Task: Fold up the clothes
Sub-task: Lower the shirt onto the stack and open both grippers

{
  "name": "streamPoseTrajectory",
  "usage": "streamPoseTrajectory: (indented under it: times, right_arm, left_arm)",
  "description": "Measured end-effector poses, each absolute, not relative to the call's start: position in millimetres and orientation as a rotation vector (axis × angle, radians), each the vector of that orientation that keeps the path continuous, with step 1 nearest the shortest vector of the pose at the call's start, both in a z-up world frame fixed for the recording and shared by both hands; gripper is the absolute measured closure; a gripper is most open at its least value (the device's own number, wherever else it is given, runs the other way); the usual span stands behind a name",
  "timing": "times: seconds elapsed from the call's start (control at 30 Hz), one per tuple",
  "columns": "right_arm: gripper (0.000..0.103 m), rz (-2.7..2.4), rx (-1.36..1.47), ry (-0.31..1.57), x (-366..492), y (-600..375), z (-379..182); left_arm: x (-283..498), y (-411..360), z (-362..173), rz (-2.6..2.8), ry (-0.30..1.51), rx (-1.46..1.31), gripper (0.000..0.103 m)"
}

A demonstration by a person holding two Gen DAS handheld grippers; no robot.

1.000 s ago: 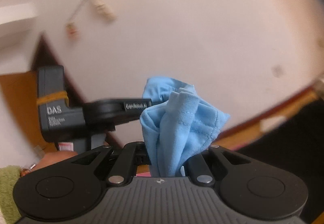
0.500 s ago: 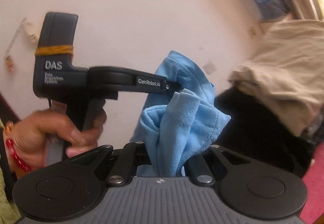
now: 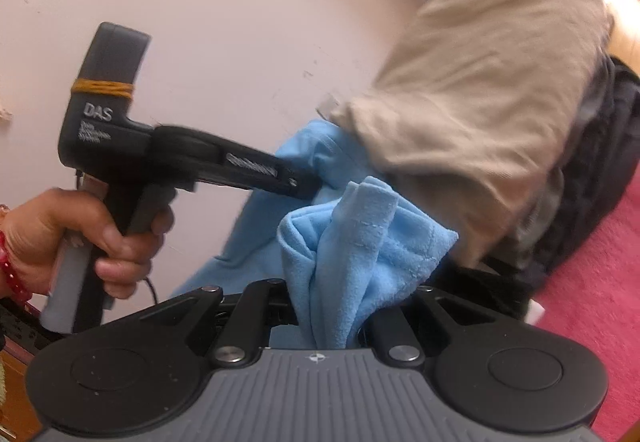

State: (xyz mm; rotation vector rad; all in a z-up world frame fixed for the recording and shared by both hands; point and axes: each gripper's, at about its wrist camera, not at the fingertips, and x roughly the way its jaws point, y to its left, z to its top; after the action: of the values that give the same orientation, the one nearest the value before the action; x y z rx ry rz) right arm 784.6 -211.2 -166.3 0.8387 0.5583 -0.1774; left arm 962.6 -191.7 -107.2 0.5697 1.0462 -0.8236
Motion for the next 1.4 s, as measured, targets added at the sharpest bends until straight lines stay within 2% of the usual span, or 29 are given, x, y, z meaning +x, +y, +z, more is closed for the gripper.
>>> streamPoseTrajectory:
  times: [0.03, 0.1, 0.13, 0.2, 0.27, 0.3, 0.37, 0.4, 0.57, 0.77, 0.83, 1.1, 1.4]
  right_arm:
    - [0.091, -0.179, 0.846, 0.567, 784, -215, -169]
    - [0.082, -0.185, 0.853, 0.591, 782, -220, -170]
    - [0.072, -0.184, 0.85, 0.61, 782, -224, -170]
    - [0.065, -0.168, 0.837, 0.647, 780, -232, -168]
    - [0.053, -0.14, 0.811, 0.691, 776, -240, -162]
    - [0.052, -0.12, 0.786, 0.72, 773, -242, -158]
    - [0.038, -0.06, 0.703, 0.794, 764, -245, -152]
    - [0.036, -0.025, 0.652, 0.832, 757, -246, -150]
    - [0.036, 0.086, 0.433, 0.953, 721, -246, -124]
    - [0.039, 0.268, 0.118, 0.816, 748, -247, -88]
    - [0.041, 0.341, 0.047, 0.777, 769, -247, -79]
    - [0.041, 0.685, -0.155, 0.767, 822, -190, -59]
    - [0.042, 0.847, -0.243, 0.73, 824, -129, -60]
  left_arm:
    - [969, -186, -103, -0.804, 1.062, 0.503, 0.056]
    - [978, -169, -87, -0.759, 1.068, 0.372, 0.05]
    - [980, -159, -78, -0.73, 1.058, 0.314, 0.05]
    - [978, -133, -59, -0.669, 1.027, 0.192, 0.05]
    - [969, -98, -38, -0.603, 0.983, 0.054, 0.046]
    - [962, -81, -29, -0.57, 0.96, -0.004, 0.043]
    - [936, -40, -13, -0.491, 0.902, -0.107, 0.038]
    - [921, -22, -8, -0.448, 0.878, -0.146, 0.036]
    - [835, 59, -9, -0.229, 0.819, -0.277, 0.036]
    - [748, 82, -61, -0.142, 0.904, -0.38, 0.037]
    - [730, 70, -81, -0.155, 0.935, -0.388, 0.041]
    - [708, 31, -128, -0.134, 0.953, -0.311, 0.061]
    - [701, 25, -140, -0.099, 0.943, -0.287, 0.063]
